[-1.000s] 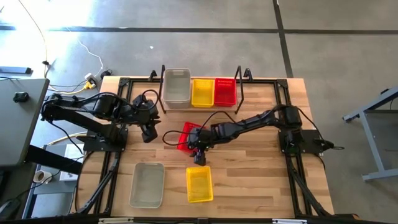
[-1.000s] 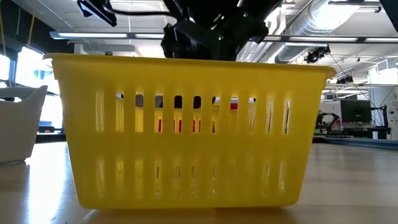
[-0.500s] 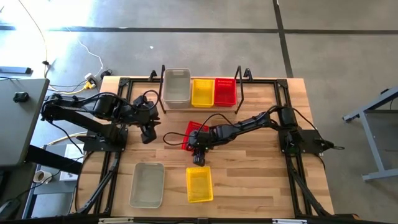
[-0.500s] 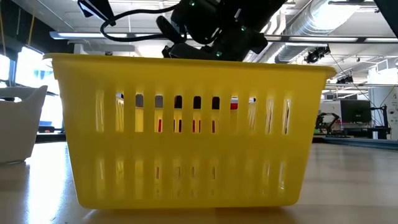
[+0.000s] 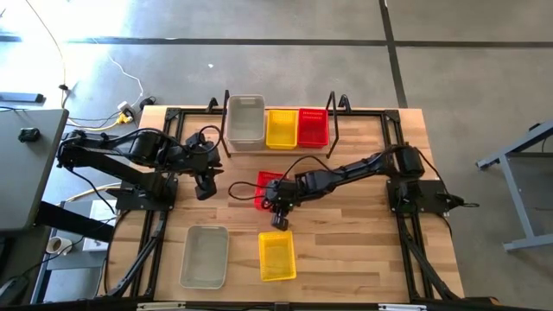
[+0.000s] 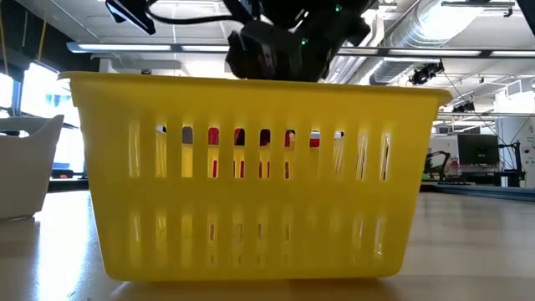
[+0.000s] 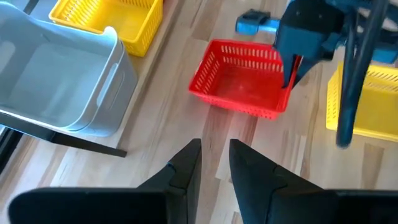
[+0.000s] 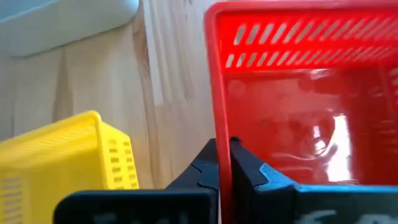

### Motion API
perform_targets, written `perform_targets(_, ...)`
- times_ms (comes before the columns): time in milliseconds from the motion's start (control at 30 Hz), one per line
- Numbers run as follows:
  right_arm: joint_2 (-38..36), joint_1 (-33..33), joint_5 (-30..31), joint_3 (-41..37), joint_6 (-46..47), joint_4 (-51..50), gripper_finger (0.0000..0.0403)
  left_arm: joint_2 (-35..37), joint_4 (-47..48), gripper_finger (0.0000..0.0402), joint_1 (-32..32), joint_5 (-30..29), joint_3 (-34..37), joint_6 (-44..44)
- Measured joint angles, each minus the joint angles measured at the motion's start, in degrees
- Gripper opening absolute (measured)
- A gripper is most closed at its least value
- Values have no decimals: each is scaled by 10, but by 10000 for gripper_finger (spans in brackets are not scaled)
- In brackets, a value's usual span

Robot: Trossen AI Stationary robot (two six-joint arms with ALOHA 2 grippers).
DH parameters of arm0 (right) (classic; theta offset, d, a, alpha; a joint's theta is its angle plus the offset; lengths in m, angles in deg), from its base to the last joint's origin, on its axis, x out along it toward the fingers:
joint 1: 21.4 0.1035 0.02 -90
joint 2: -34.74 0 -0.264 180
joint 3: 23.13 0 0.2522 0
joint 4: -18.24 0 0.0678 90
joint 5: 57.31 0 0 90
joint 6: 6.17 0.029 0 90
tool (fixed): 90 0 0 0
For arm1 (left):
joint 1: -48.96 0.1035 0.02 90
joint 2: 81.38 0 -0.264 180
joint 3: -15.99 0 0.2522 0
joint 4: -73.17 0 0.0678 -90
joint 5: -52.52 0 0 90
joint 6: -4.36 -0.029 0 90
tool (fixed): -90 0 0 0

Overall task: Stack baskets on shelf by color
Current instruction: Stack the red bin on the red bins on the shelf

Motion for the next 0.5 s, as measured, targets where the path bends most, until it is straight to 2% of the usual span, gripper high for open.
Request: perform_targets(500, -100, 0, 63, 0, -75, -87, 0, -1, -1, 74, 0, -1, 0, -15)
